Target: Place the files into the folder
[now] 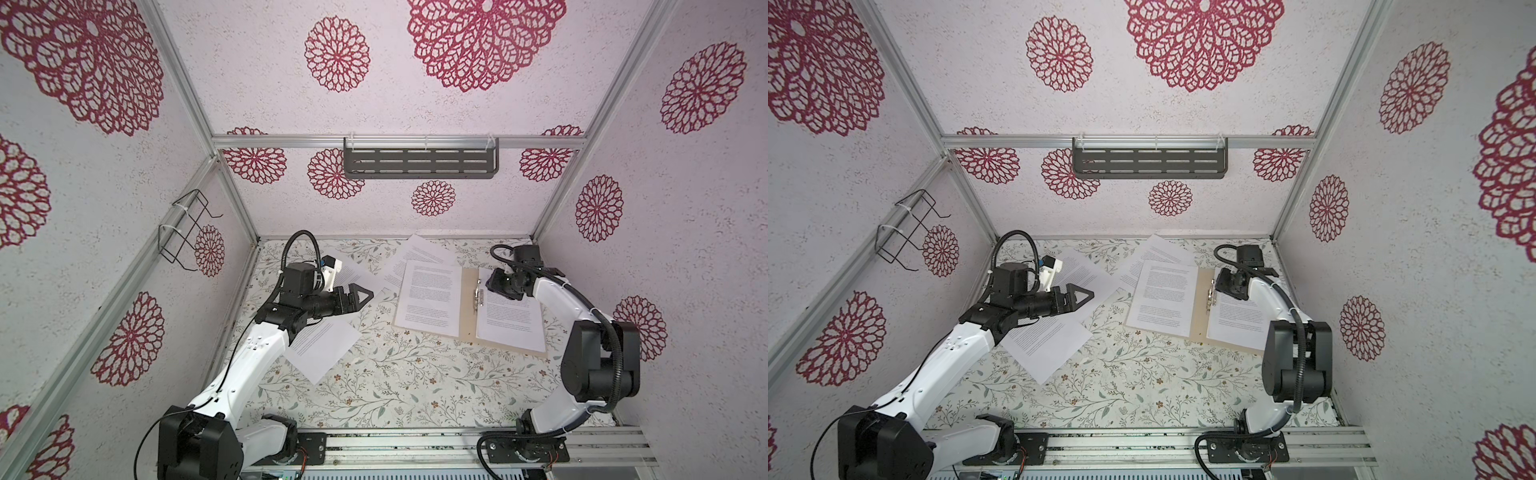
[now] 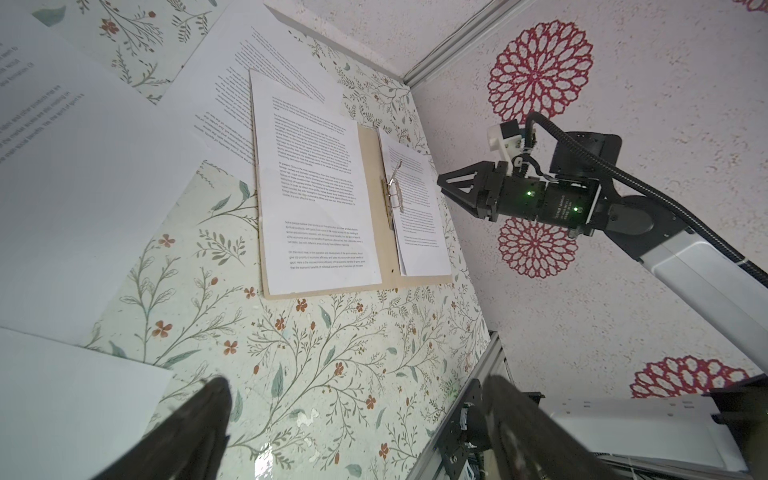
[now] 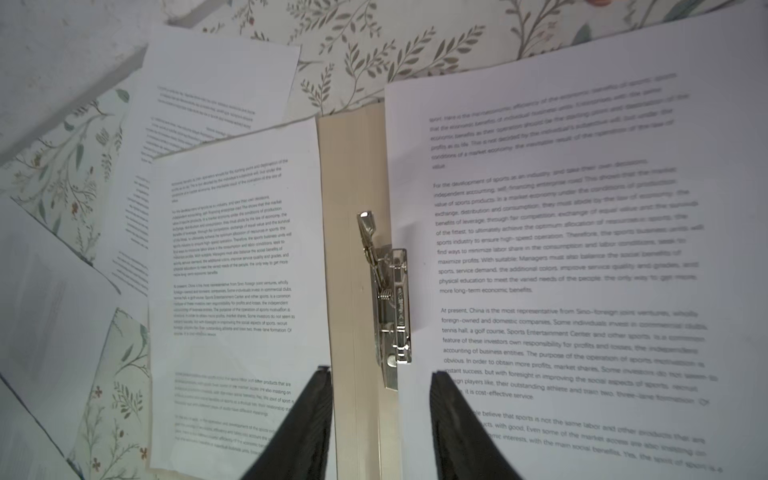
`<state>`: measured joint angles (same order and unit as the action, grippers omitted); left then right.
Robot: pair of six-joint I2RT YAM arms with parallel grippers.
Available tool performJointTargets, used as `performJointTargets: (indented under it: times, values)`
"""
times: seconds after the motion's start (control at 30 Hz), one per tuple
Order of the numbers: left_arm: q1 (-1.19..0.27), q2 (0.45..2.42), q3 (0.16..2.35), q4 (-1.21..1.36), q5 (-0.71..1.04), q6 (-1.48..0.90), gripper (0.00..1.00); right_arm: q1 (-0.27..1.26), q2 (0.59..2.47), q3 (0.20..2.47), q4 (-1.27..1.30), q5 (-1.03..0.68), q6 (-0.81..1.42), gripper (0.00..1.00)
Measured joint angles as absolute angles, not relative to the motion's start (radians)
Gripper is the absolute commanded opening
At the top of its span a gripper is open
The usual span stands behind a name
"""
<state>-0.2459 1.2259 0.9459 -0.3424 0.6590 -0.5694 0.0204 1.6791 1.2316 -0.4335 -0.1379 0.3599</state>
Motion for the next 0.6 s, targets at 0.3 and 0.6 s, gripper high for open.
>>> performJointTargets:
  times: [0.3,0.6]
  values:
    - [-0.246,1.246,0.898,-0.186,0.811,-0.633,0.97,0.048,1.824,1.251,-0.427,-0.126,0.329,0.33]
    - [-0.246,1.275,0.897,-0.139,0.838,-0.656,0.97,0.048,1.872,1.274,-0.424,-0.124,0.314,0.24]
